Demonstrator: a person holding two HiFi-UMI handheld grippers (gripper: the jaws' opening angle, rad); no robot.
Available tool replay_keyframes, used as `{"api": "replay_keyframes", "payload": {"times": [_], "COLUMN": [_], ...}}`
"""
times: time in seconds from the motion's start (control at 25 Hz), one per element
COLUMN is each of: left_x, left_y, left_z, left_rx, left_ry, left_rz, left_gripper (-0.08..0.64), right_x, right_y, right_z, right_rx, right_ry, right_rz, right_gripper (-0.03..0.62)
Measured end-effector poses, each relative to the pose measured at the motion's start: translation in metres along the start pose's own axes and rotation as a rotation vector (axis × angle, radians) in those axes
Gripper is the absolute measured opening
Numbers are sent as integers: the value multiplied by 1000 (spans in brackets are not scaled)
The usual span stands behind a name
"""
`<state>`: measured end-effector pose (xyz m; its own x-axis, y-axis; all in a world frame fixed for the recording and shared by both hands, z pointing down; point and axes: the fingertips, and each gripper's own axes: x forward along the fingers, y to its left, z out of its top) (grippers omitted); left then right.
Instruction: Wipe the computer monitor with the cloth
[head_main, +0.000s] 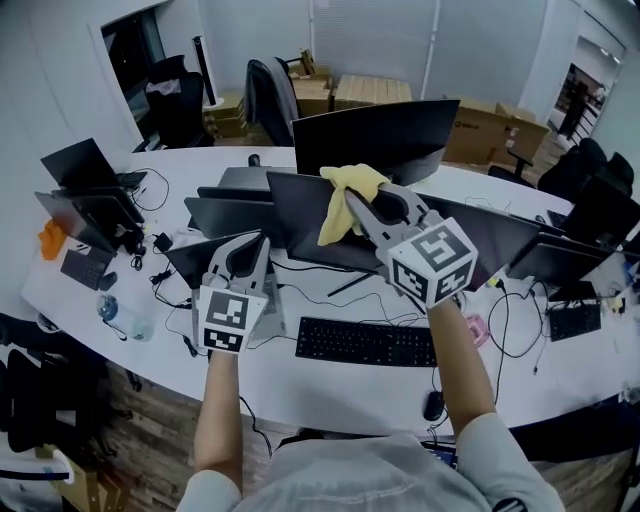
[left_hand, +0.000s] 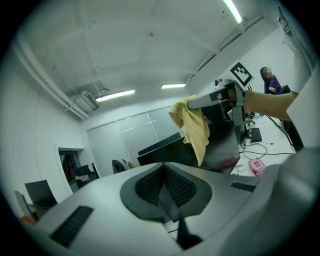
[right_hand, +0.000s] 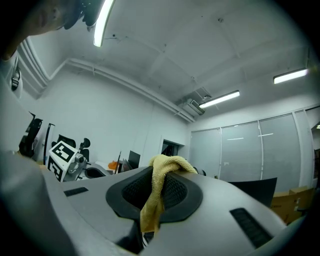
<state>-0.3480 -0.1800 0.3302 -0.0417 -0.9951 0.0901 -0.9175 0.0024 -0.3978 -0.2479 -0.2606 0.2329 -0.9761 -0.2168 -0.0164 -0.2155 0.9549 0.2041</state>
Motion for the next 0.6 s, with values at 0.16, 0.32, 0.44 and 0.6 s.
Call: {"api": "replay_keyframes", "payload": {"times": [0.16,0.32,0.44,0.6], "left_x": [-6,-10,-8,-5], "left_y": [38,63,76,88], "left_z": [-25,-42,-52,-60], "left_rx": [-5,-9,-16,-16], "left_ry": [-6,-12,-22,-32], "left_rz": [-30,-55,-74,-101], "left_gripper": [20,20,20,20], "right_x": [62,111,142,179], "right_y": [22,32,35,29], "right_z": [11,14,13,5], "right_rx": [18,22,21,-29], "right_ry": [-7,2,18,73], "right_rz": [-1,-14,-24,-83], "right_gripper": [55,57,57,57]}}
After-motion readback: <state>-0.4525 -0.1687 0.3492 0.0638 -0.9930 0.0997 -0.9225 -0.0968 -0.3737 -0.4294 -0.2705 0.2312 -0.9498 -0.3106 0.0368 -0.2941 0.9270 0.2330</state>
